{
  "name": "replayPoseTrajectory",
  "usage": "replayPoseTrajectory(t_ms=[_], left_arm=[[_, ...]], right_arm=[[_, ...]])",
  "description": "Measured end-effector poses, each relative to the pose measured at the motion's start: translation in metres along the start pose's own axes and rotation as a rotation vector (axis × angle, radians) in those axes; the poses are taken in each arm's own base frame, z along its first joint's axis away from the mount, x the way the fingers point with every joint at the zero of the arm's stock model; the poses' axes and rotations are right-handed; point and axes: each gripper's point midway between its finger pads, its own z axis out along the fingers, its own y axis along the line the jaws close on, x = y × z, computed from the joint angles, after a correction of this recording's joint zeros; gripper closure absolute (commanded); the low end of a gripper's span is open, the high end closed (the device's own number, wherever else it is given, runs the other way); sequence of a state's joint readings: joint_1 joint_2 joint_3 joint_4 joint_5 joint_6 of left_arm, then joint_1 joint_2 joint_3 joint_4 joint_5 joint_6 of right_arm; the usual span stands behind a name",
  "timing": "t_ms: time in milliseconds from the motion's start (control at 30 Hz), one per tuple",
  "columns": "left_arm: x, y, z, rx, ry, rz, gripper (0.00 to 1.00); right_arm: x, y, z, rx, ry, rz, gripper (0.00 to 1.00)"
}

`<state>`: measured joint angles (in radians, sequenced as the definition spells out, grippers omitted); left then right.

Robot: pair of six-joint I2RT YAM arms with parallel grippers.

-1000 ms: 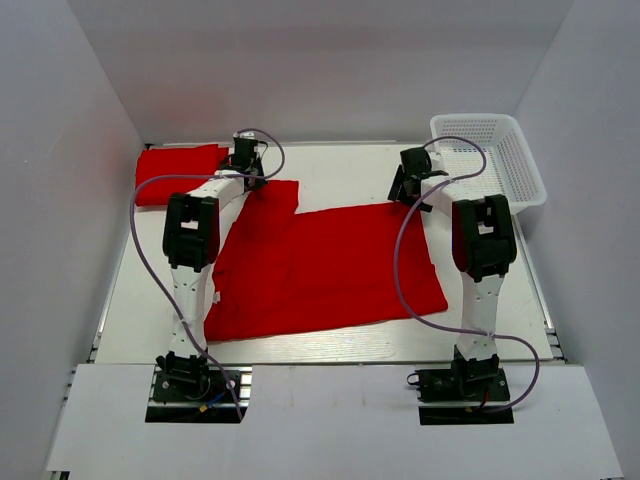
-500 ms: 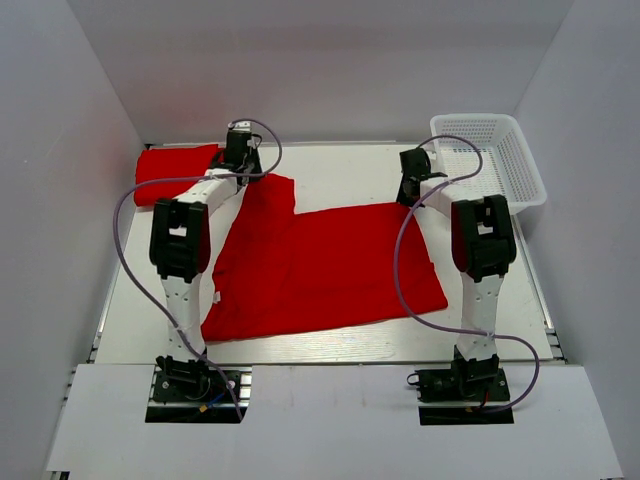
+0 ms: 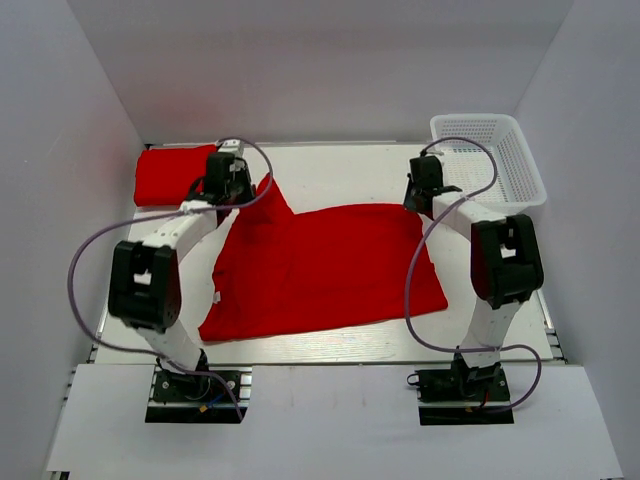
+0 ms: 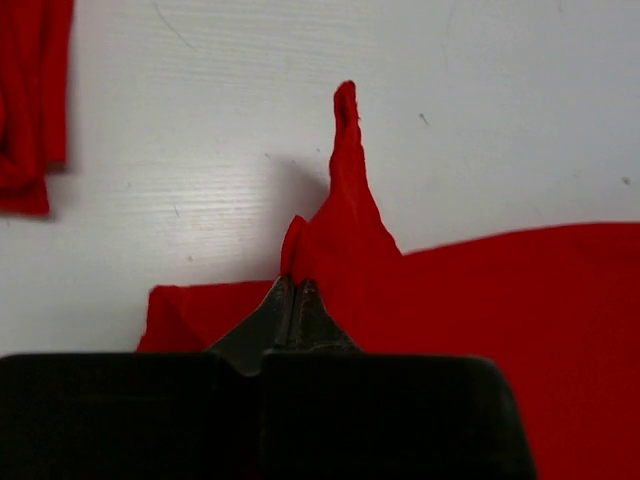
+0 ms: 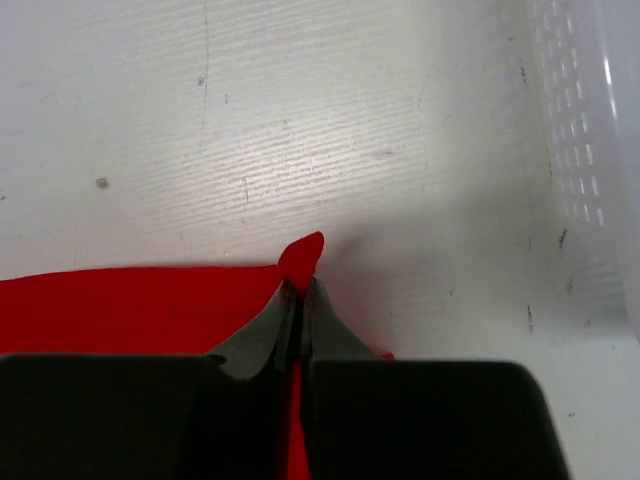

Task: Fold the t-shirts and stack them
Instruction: Fold the other side of the tshirt into a rectangle

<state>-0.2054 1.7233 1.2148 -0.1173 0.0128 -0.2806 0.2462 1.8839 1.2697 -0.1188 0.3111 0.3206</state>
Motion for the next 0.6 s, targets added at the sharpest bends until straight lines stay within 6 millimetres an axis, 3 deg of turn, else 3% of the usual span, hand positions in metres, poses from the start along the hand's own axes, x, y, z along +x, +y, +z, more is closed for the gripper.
replayPoseTrajectory(t_ms=[233, 400, 467, 600], left_arm=[[0.04, -0.017, -0.068, 0.129, 0.01, -0.063, 1.0], [0.067, -0.014, -0.118, 0.154, -0.011, -0.106, 1.0], [0.071, -0.014, -0.138, 0.163, -0.031, -0.12, 1.0], [0.055, -0.019, -0.172, 0.198, -0.124, -0.127, 1.0]], right_arm=[[0.013, -0.008, -0.018, -0.008, -0.004, -0.004, 1.0], [0.015, -0.012, -0.029, -0.013, -0.017, -0.006, 1.0], [0.012, -0.013, -0.034, -0.016, -0.029, -0.006, 1.0], [0.002, -0.012, -0.043, -0.025, -0.06, -0.001, 1.0]])
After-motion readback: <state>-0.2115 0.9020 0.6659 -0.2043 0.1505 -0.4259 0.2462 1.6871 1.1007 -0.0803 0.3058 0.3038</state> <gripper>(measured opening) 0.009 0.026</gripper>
